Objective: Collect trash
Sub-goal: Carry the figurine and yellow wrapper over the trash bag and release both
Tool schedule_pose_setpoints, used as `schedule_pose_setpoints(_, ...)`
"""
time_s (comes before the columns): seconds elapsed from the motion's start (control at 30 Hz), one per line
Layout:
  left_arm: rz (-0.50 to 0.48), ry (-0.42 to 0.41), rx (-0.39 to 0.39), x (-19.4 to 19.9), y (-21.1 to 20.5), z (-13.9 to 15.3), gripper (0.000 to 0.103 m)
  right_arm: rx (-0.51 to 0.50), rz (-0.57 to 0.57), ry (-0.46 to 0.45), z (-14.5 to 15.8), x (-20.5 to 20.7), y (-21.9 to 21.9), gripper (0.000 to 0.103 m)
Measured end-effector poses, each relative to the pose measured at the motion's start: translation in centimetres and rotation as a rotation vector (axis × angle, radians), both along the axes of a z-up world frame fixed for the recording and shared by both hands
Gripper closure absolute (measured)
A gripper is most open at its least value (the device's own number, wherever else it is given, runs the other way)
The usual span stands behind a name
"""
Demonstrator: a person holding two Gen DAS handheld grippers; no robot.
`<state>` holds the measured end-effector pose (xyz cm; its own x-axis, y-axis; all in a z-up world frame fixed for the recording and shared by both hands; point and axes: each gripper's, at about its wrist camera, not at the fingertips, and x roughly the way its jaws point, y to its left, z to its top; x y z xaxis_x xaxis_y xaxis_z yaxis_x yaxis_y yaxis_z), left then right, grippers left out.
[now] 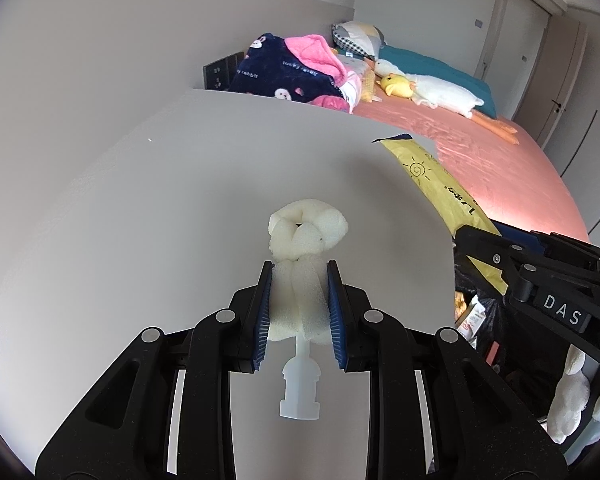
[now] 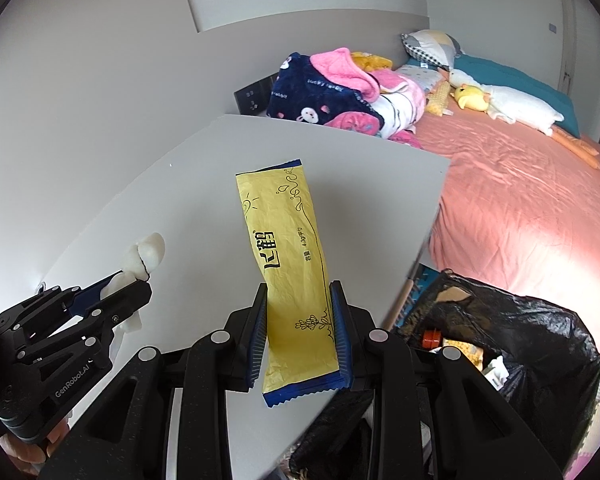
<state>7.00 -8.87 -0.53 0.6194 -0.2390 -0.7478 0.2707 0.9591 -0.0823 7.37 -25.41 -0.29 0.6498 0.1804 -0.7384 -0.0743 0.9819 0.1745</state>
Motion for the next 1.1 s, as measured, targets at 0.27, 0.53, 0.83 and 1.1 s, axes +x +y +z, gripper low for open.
schedule_pose_setpoints(0.27, -0.071, -0.004, 0.001, -1.3, -3.5, 0.3, 0.077, 0.015, -0.052, -0.006, 0.0, -2.5, -3.3, 0.072)
schedule_pose_setpoints(0.53, -0.142, -0.002, -0.003, -2.7, -6.9, 0.3, 0.077, 0.013, -0.113, -0.006, -0.1, -4.9, -6.7, 0.072)
schedule_pose_setpoints(0.83, -0.23, -0.003, 0.006, -4.3, -10.8, 0.6, 0.077, 0.024, -0.198, -0.011, -0.1, -7.7, -11.0, 0.072)
schedule_pose_setpoints(1.1, -0.309, 0.004, 0.014, -6.0, -14.3, 0.6, 0.076, 0.036, -0.279, -0.016, -0.2, -10.3, -15.1, 0.072)
